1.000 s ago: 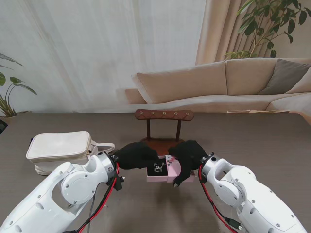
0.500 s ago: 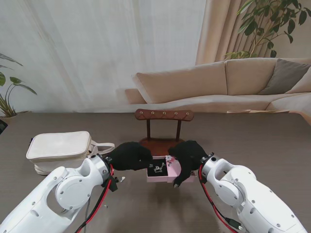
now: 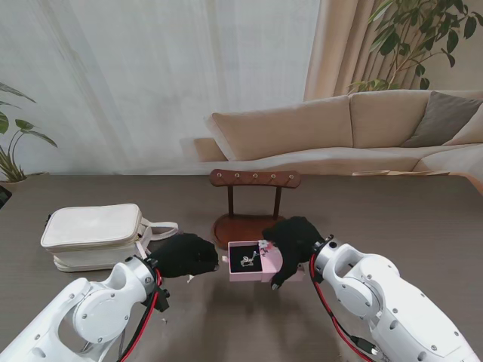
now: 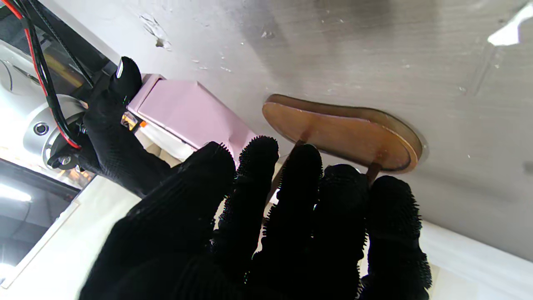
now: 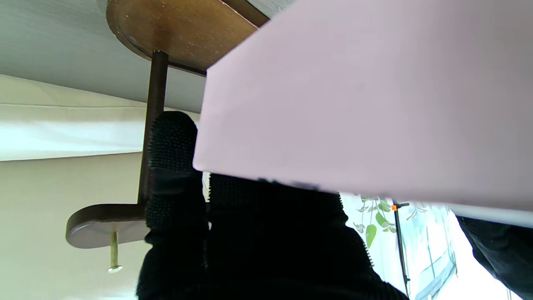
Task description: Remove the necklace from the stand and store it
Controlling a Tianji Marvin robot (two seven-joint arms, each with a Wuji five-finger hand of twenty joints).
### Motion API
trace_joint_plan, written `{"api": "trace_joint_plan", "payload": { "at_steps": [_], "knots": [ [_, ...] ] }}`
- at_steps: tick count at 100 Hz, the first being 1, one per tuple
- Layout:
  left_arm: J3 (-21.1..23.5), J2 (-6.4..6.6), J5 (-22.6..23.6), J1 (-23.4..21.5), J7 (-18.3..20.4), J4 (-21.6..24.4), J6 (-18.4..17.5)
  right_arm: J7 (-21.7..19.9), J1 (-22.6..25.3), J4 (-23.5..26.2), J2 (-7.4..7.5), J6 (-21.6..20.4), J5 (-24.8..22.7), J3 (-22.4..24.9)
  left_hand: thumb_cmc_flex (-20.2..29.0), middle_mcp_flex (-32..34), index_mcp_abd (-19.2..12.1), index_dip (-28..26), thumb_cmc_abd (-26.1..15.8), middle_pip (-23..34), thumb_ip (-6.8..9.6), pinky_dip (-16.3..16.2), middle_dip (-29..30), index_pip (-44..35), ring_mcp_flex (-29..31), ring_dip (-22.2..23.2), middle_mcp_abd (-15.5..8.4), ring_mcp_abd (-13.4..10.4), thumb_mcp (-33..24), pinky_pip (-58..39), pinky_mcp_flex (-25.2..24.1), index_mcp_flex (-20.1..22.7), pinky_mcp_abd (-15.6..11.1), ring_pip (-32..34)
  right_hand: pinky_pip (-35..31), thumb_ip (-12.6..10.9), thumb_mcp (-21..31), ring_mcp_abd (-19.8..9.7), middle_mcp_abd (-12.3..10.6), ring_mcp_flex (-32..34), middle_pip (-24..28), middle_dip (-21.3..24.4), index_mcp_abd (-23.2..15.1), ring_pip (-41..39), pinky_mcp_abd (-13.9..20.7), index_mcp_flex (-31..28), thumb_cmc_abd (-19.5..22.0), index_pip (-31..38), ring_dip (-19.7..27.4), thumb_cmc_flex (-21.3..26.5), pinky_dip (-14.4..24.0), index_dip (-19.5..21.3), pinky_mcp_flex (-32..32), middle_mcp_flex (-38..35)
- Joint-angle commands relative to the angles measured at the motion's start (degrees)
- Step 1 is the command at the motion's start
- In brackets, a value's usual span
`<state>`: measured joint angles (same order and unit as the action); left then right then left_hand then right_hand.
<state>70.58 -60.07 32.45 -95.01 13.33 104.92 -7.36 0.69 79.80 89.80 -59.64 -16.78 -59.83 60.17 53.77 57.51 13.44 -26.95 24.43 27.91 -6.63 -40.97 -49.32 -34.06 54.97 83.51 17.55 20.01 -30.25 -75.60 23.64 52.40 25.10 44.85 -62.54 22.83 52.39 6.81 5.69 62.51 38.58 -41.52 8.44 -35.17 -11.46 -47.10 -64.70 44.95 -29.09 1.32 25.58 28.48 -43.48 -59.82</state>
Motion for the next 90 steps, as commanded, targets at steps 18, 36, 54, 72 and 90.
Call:
{"api": "trace_joint_plan", "payload": {
  "at_steps": [18,36,54,72,90],
  "knots": [
    [-3.45,-0.50,-2.18,3.36,0.74,-2.49,-0.16,-0.82,-0.21,0.98,-0.18,0.59,0.18,-0.80,-1.48,-1.34,0.69,-0.71,-0.05,0.32,-0.76,-0.12,0.70,1.09,-0.67,1.05,0.74,0.91,-0.92,-2.36,-1.87,-0.60,-1.02,-0.74,-1.90,-2.09,25.38,-1.52,-7.96,4.01,5.21,-4.32,-17.96,-3.40,-0.03,-7.97,3.85,26.64,-1.63,23.89,-1.37,4.17,12.74,-6.79],
    [-5.46,-0.90,-3.74,5.37,-0.63,-3.86,-1.12,-0.85,-0.30,0.86,-0.27,1.03,0.71,-1.27,-1.38,-1.49,0.78,-1.04,-0.26,0.28,-0.77,-0.20,0.78,1.41,-0.89,0.97,0.88,1.19,-0.74,-2.14,-2.20,-0.37,-1.03,-1.13,-1.93,-2.17,25.54,-1.51,-8.03,4.17,5.26,-4.39,-17.93,-3.45,-0.02,-8.05,3.60,26.66,-1.66,24.06,-1.36,4.22,12.58,-6.96],
    [-7.14,-1.16,-5.17,7.21,-1.08,-5.02,-1.40,-0.91,-0.82,0.61,-0.36,1.47,1.26,-2.31,-1.27,-1.62,0.90,-1.25,-0.61,0.17,-0.73,-0.29,0.86,1.82,-0.94,0.78,1.10,1.57,-0.51,-1.87,-2.55,-0.25,-0.94,-1.66,-1.92,-2.25,25.78,-1.64,-8.18,4.27,5.24,-4.48,-17.94,-3.40,0.11,-8.22,3.36,26.76,-1.66,24.03,-1.39,4.30,12.46,-7.13],
    [-8.89,-1.46,-6.42,8.98,-1.65,-6.14,-1.58,-0.72,-1.25,0.46,-0.50,1.93,1.84,-3.22,-1.12,-1.58,0.97,-1.46,-0.76,0.09,-0.70,-0.41,0.91,2.07,-0.82,0.60,1.29,1.87,-0.22,-1.74,-2.69,-0.07,-0.81,-2.09,-1.94,-2.27,25.89,-1.55,-8.16,4.42,5.19,-4.53,-17.88,-3.42,0.17,-8.23,3.34,26.80,-1.69,24.06,-1.39,4.33,12.32,-7.15],
    [-10.94,-1.72,-7.82,10.98,-1.82,-7.29,-1.67,-0.19,-1.67,0.27,-0.69,2.34,2.36,-3.94,-1.08,-1.58,1.24,-1.62,-0.97,0.01,-0.65,-0.51,0.93,2.20,-0.81,0.56,1.36,2.03,-0.02,-1.64,-2.80,0.12,-0.75,-2.26,-1.92,-2.23,25.97,-1.51,-8.16,4.51,5.17,-4.58,-17.82,-3.39,0.06,-8.27,3.16,26.83,-1.70,24.10,-1.42,4.36,12.29,-7.21]
  ]
}}
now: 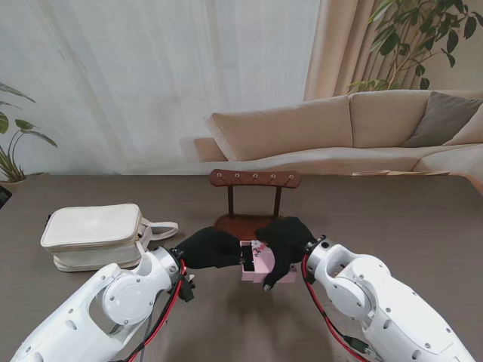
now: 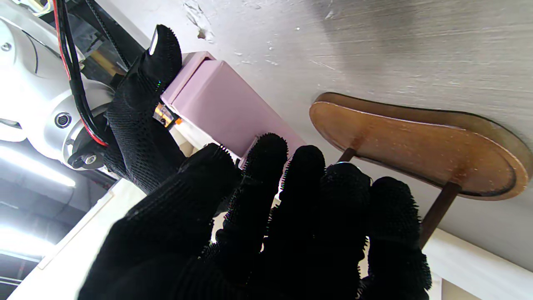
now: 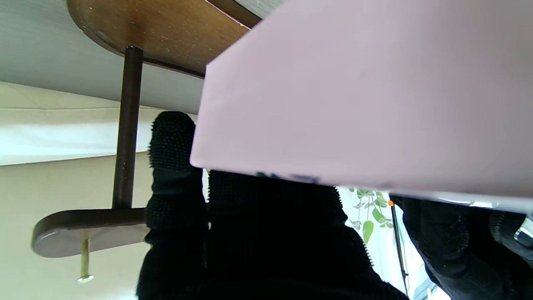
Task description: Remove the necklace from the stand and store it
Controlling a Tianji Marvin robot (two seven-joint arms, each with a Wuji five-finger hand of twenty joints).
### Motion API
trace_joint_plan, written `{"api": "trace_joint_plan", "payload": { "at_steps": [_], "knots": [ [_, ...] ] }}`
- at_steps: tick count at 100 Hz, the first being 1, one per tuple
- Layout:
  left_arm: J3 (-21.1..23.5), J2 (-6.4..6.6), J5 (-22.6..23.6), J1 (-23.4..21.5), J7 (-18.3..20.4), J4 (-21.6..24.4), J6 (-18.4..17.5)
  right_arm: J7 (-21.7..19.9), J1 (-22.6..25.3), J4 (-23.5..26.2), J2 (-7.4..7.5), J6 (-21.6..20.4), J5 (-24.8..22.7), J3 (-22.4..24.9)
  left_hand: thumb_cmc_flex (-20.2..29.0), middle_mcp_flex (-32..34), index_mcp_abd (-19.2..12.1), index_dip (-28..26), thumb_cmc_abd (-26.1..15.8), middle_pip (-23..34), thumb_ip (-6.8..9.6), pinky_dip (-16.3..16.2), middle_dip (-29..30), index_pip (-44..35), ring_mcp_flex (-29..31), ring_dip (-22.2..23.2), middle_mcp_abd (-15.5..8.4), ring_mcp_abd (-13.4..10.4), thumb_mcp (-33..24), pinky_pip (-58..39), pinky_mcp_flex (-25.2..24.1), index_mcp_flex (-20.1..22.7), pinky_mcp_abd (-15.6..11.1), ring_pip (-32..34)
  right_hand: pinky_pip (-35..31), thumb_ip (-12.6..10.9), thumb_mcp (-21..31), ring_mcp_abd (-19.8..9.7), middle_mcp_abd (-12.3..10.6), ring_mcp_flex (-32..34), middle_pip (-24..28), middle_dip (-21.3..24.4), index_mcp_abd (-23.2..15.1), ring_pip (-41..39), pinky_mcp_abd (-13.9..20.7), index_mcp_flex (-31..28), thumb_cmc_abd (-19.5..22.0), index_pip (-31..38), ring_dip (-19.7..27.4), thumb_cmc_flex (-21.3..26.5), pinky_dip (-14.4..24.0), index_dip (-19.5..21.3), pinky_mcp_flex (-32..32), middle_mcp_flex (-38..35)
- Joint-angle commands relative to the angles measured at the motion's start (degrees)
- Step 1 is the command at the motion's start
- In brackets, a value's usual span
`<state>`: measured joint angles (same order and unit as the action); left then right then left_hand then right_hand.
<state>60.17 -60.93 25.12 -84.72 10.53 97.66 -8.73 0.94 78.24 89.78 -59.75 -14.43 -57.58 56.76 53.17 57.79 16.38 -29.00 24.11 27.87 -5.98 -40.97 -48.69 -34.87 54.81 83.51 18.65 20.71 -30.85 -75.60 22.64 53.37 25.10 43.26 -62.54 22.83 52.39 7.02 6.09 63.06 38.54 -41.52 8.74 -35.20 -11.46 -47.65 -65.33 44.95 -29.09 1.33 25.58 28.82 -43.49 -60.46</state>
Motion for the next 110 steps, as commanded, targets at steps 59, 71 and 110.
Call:
{"api": "trace_joint_plan", "payload": {
  "at_steps": [59,71,110],
  "knots": [
    [-3.39,-1.14,-2.46,3.34,1.18,-1.79,-0.27,0.35,-1.29,-1.09,-0.89,0.69,1.32,-1.89,-0.87,-2.34,-1.49,0.16,-1.38,-0.58,-1.13,-0.57,0.57,4.00,-1.33,-0.20,0.63,2.41,1.28,-0.59,-2.82,-0.84,-0.74,-2.56,-1.93,-2.24,26.04,-1.78,-8.45,3.98,5.07,-4.79,-18.03,-3.30,0.02,-7.72,3.87,26.89,-1.80,24.07,-1.45,4.07,12.26,-6.56],
    [-1.53,-0.73,-1.31,1.75,2.00,-0.17,-0.28,0.53,-1.46,-1.77,-0.87,0.51,1.33,-1.82,-2.40,-2.46,-1.65,-0.30,-1.56,-2.51,-1.11,-0.14,2.51,5.12,-1.43,-2.43,0.84,3.66,0.67,1.25,-3.74,-0.58,-0.47,-6.58,-1.92,-2.25,26.00,-1.69,-8.45,3.96,5.08,-4.81,-18.04,-3.31,0.00,-7.73,3.87,26.88,-1.82,24.06,-1.45,4.08,12.28,-6.59],
    [8.58,0.39,6.64,-6.35,3.23,6.84,-0.94,-0.45,-0.29,-1.19,-0.68,0.15,1.41,-0.01,-4.85,-1.10,-4.80,0.04,-1.35,-6.17,-1.38,0.24,7.11,7.65,-0.46,-6.42,0.51,5.56,0.01,3.02,-4.53,0.08,-0.33,-12.61,-1.94,-2.30,25.91,-1.64,-8.41,3.94,5.10,-4.82,-17.93,-3.28,-0.05,-7.63,3.91,26.86,-1.84,24.06,-1.43,4.08,12.34,-6.59]
  ]
}}
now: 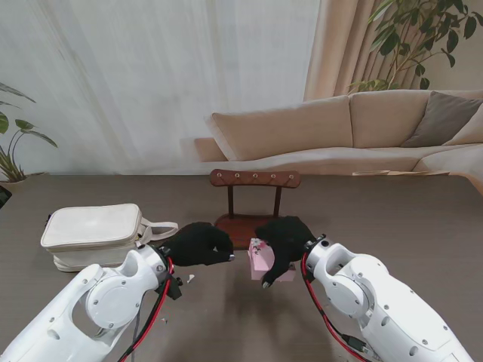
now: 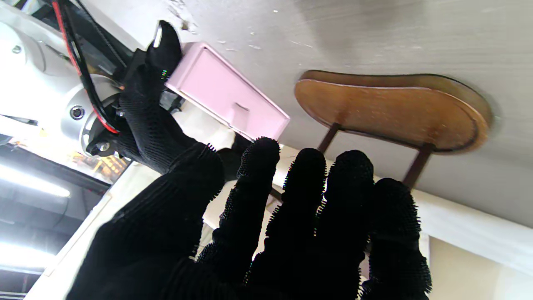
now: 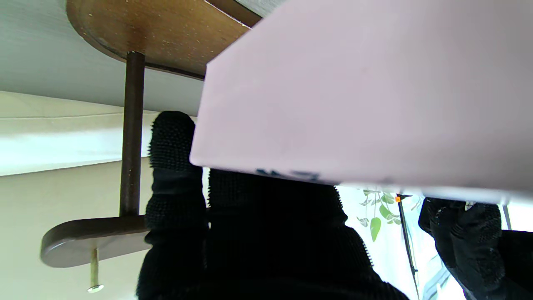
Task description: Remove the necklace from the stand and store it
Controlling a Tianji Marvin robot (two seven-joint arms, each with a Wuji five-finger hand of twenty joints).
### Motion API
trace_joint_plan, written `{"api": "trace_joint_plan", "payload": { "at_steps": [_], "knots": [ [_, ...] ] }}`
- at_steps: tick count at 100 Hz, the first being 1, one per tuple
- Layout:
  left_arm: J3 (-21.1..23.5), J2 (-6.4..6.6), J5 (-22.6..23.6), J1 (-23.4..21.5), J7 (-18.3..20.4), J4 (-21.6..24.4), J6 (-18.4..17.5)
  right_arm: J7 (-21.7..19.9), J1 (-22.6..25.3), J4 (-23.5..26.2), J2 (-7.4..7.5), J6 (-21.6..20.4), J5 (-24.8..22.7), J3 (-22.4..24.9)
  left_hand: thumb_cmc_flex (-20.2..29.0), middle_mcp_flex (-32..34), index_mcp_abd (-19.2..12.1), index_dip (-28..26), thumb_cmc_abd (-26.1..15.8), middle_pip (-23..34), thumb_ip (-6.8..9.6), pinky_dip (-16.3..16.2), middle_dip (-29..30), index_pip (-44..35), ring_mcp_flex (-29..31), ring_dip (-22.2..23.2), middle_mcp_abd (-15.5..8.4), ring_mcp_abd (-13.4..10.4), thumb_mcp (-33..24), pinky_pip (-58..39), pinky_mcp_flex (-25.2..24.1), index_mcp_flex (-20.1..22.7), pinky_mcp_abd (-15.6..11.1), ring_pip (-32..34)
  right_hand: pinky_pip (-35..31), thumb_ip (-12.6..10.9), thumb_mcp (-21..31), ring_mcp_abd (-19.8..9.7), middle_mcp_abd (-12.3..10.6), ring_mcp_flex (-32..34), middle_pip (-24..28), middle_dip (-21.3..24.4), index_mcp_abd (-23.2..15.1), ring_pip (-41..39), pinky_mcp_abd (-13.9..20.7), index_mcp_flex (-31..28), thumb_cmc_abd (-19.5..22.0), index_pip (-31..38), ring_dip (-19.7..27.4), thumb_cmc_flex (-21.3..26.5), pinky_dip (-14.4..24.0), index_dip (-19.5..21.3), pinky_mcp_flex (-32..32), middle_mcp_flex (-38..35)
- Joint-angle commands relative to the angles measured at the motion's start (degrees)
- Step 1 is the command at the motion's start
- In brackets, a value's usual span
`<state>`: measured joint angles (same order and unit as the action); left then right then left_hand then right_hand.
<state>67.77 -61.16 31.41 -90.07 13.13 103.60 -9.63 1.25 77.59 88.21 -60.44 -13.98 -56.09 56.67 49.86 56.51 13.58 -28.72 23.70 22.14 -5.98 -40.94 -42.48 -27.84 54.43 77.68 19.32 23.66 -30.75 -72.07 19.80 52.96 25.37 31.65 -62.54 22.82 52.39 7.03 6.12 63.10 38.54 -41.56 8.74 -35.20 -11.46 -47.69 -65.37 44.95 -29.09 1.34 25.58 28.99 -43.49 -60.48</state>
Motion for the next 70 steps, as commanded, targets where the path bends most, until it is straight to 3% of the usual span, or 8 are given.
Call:
{"api": "trace_joint_plan", "payload": {
  "at_steps": [1,24,35,51,70],
  "knots": [
    [1.25,0.62,0.58,-1.21,0.58,1.02,-0.09,-0.77,0.36,0.38,0.01,-0.32,-0.08,0.11,-1.56,0.19,-2.00,-0.18,-0.91,-0.47,-1.39,0.21,0.93,0.70,-0.07,-0.60,-0.16,2.61,-0.08,-0.51,-1.69,0.42,-0.60,-1.03,-1.94,-2.30,25.92,-1.64,-8.43,3.91,5.10,-4.77,-17.92,-3.28,-0.05,-7.59,3.93,26.87,-1.84,24.07,-1.42,3.91,12.34,-6.57],
    [6.96,0.56,5.57,-5.08,-1.68,2.86,-2.48,-1.14,0.76,0.34,0.14,-0.95,-0.19,1.07,-2.78,0.47,-2.93,0.82,0.07,-1.59,-1.29,0.46,2.01,2.21,-1.13,-1.51,-1.08,1.84,-0.87,0.02,-1.68,-0.18,-0.95,-2.55,-1.95,-2.30,25.95,-1.62,-8.40,3.93,5.09,-4.75,-17.98,-3.29,-0.01,-7.65,3.85,26.88,-1.85,24.09,-1.42,3.90,12.32,-6.54],
    [9.56,0.47,7.94,-6.65,-2.92,3.29,-3.35,-1.27,0.94,0.32,0.18,-1.20,-0.21,1.57,-5.64,-0.94,-2.31,0.65,0.96,-3.90,-1.80,1.69,4.76,5.16,-3.64,-6.44,-1.88,2.55,-4.53,3.09,-3.54,-1.11,-2.03,-9.77,-1.93,-2.31,25.93,-1.55,-8.43,3.86,5.10,-4.75,-17.94,-3.26,-0.03,-7.66,3.84,26.89,-1.85,24.08,-1.42,3.89,12.34,-6.56],
    [13.05,0.38,10.76,-8.85,-4.14,3.99,-3.59,-1.43,1.21,0.28,0.25,-1.57,-0.32,2.17,-10.14,-4.95,-1.74,2.77,0.95,-7.55,0.27,3.37,9.00,10.06,-11.54,-10.38,-2.57,1.72,-9.07,9.85,-8.17,-3.39,-3.15,-14.41,-1.92,-2.30,25.96,-1.63,-8.40,3.95,5.10,-4.73,-17.86,-3.30,-0.06,-7.67,3.85,26.90,-1.86,24.07,-1.43,3.88,12.36,-6.57],
    [16.34,0.27,13.40,-10.51,-5.43,4.03,-3.60,-1.74,1.43,0.34,0.31,-1.74,-0.29,2.49,-11.39,-9.31,-1.60,5.16,2.10,-11.03,0.02,6.27,13.65,12.96,-19.22,-14.11,-2.99,0.74,-9.10,18.93,-12.56,-6.73,-4.92,-17.55,-1.91,-2.31,25.94,-1.60,-8.34,3.94,5.12,-4.73,-17.87,-3.30,-0.04,-7.71,3.84,26.92,-1.87,24.11,-1.42,3.87,12.37,-6.62]
  ]
}}
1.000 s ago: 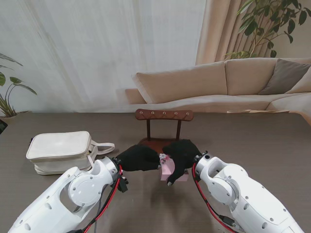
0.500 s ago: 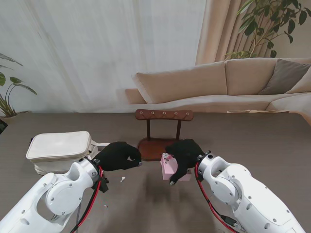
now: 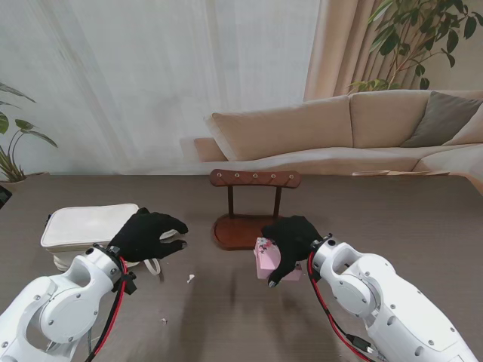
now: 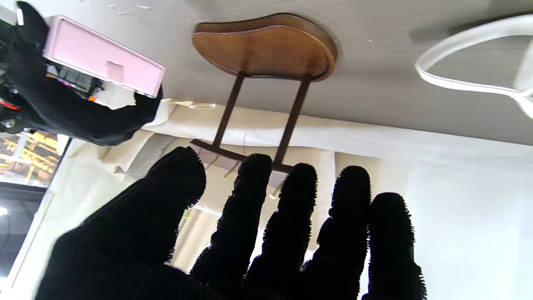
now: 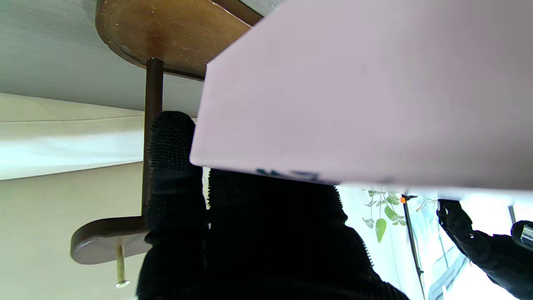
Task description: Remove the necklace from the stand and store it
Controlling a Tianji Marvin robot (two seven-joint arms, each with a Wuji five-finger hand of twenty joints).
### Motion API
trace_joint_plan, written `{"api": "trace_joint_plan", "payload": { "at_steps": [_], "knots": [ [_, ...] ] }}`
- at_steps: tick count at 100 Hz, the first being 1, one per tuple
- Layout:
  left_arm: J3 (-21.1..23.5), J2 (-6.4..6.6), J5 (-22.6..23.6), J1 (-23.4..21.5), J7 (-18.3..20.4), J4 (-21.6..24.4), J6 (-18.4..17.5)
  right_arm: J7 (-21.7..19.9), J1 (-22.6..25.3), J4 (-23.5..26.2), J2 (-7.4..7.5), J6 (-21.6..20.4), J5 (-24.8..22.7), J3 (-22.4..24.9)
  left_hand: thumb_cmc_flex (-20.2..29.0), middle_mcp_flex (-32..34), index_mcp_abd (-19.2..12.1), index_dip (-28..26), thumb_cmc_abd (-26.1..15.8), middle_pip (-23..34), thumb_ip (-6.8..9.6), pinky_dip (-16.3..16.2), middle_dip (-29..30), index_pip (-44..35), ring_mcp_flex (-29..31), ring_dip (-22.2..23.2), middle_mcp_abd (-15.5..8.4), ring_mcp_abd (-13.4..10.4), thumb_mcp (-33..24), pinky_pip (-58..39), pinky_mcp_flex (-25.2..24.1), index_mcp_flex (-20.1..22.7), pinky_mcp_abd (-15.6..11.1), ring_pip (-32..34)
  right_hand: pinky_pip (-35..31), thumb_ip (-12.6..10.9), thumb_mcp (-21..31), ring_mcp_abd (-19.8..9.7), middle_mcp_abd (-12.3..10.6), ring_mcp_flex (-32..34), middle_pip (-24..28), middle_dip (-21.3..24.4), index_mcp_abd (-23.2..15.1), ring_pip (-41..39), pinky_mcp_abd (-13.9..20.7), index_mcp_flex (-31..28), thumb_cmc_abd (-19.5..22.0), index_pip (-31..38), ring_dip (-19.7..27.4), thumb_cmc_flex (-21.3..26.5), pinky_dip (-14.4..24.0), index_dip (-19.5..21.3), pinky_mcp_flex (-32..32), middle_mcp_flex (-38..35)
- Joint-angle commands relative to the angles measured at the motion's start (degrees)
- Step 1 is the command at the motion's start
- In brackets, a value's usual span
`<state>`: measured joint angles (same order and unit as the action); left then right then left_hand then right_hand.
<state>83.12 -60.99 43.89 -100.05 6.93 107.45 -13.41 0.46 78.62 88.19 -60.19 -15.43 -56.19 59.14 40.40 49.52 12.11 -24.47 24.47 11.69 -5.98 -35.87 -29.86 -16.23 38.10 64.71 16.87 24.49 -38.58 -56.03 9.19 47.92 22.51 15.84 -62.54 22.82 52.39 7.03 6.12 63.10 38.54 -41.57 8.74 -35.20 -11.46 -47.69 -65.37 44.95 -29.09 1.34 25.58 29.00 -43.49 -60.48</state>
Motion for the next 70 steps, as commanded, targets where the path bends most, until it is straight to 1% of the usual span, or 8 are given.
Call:
{"api": "trace_joint_plan", "payload": {
  "at_steps": [1,8,22,30,38,53,56,70],
  "knots": [
    [1.17,0.11,1.12,-0.60,0.77,0.19,0.19,-0.98,0.42,0.36,0.07,-0.30,-0.19,0.04,-2.02,-2.84,-0.14,1.18,1.33,-0.96,0.00,1.52,1.49,1.77,-3.53,-1.46,-0.59,-0.17,-1.22,3.72,-2.24,-2.20,-2.27,-1.98,-1.91,-2.31,25.94,-1.62,-8.32,3.93,5.11,-4.72,-17.87,-3.30,-0.05,-7.71,3.85,26.92,-1.87,24.09,-1.42,3.87,12.37,-6.61],
    [2.48,0.18,2.62,-1.08,0.78,0.26,0.23,-1.09,0.47,0.39,0.10,-0.44,-0.25,0.15,-2.65,-5.17,0.06,2.45,1.71,-2.25,-0.09,3.12,3.38,3.54,-6.89,-2.91,-1.52,-0.90,-1.02,7.93,-4.27,-4.38,-3.50,-3.08,-1.92,-2.30,25.95,-1.56,-8.38,3.93,5.12,-4.72,-17.87,-3.29,0.00,-7.71,3.88,26.92,-1.87,24.03,-1.42,3.86,12.35,-6.62],
    [4.99,0.38,4.41,-1.93,1.70,0.39,0.56,-1.26,0.59,0.41,0.14,-0.62,-0.24,0.39,-3.64,-9.56,0.40,4.70,2.51,-4.21,-0.24,5.74,6.77,6.10,-12.57,-5.43,-2.08,-2.11,-0.96,15.14,-6.58,-7.91,-5.62,-4.60,-1.90,-2.28,25.88,-1.55,-8.44,3.91,5.09,-4.70,-17.87,-3.27,-0.06,-7.71,3.89,26.93,-1.86,23.94,-1.42,3.86,12.41,-6.56],
    [6.21,0.51,5.53,-2.36,2.38,0.31,0.83,-1.30,0.65,0.37,0.14,-0.68,-0.12,0.48,-4.36,-11.91,0.75,6.00,2.96,-5.05,-0.33,6.53,8.08,7.74,-14.88,-6.32,-2.69,-2.79,-0.95,17.72,-7.35,-10.58,-6.37,-5.14,-1.92,-2.32,25.91,-1.64,-8.38,3.91,5.10,-4.71,-17.87,-3.29,-0.09,-7.71,3.91,26.93,-1.87,24.00,-1.41,3.86,12.39,-6.52],
    [7.13,0.59,6.63,-2.77,2.64,-0.08,1.05,-1.42,0.70,0.33,0.17,-0.83,-0.11,0.55,-5.06,-14.74,1.00,7.78,3.30,-5.83,-0.42,7.59,9.63,9.54,-17.49,-8.07,-3.34,-3.64,-0.91,21.19,-8.44,-13.80,-7.93,-6.07,-1.92,-2.35,25.90,-1.76,-8.34,3.87,5.12,-4.72,-17.87,-3.28,-0.08,-7.71,4.05,26.93,-1.87,23.98,-1.40,3.86,12.40,-6.53],
    [8.24,0.59,8.20,-3.29,1.93,-1.40,1.68,-1.53,0.78,0.31,0.19,-0.94,-0.07,0.66,-5.91,-19.06,1.36,10.69,4.01,-6.80,-0.55,9.29,11.95,11.55,-21.00,-17.22,-4.03,-4.62,-1.47,27.91,-9.93,-18.48,-10.02,-7.87,-1.91,-2.36,25.88,-1.55,-8.40,3.86,5.13,-4.70,-17.87,-3.27,-0.03,-7.71,3.99,26.93,-1.87,24.02,-1.41,3.85,12.40,-6.60],
    [8.50,0.61,8.73,-3.39,1.92,-1.60,1.82,-1.54,0.80,0.32,0.19,-0.95,-0.07,0.69,-6.07,-20.31,1.21,11.46,4.07,-7.08,-0.57,9.74,12.53,12.11,-21.91,-19.88,-4.17,-5.11,-1.59,29.82,-10.18,-19.60,-10.65,-8.21,-1.90,-2.35,25.86,-1.59,-8.39,3.89,5.12,-4.69,-17.87,-3.29,-0.03,-7.71,3.95,26.93,-1.87,24.03,-1.41,3.85,12.42,-6.57],
    [10.05,0.84,12.63,-3.80,1.86,-2.40,2.24,-1.40,0.76,0.23,0.19,-1.02,-0.16,0.71,-7.27,-25.69,0.89,14.02,4.33,-8.44,-0.64,12.04,14.67,14.40,-26.46,-28.44,-5.27,-7.50,-1.86,37.79,-11.99,-24.73,-13.73,-10.13,-1.90,-2.38,25.87,-1.68,-8.41,3.88,5.10,-4.69,-17.87,-3.29,-0.04,-7.71,3.98,26.93,-1.87,24.06,-1.40,3.85,12.42,-6.55]
  ]
}}
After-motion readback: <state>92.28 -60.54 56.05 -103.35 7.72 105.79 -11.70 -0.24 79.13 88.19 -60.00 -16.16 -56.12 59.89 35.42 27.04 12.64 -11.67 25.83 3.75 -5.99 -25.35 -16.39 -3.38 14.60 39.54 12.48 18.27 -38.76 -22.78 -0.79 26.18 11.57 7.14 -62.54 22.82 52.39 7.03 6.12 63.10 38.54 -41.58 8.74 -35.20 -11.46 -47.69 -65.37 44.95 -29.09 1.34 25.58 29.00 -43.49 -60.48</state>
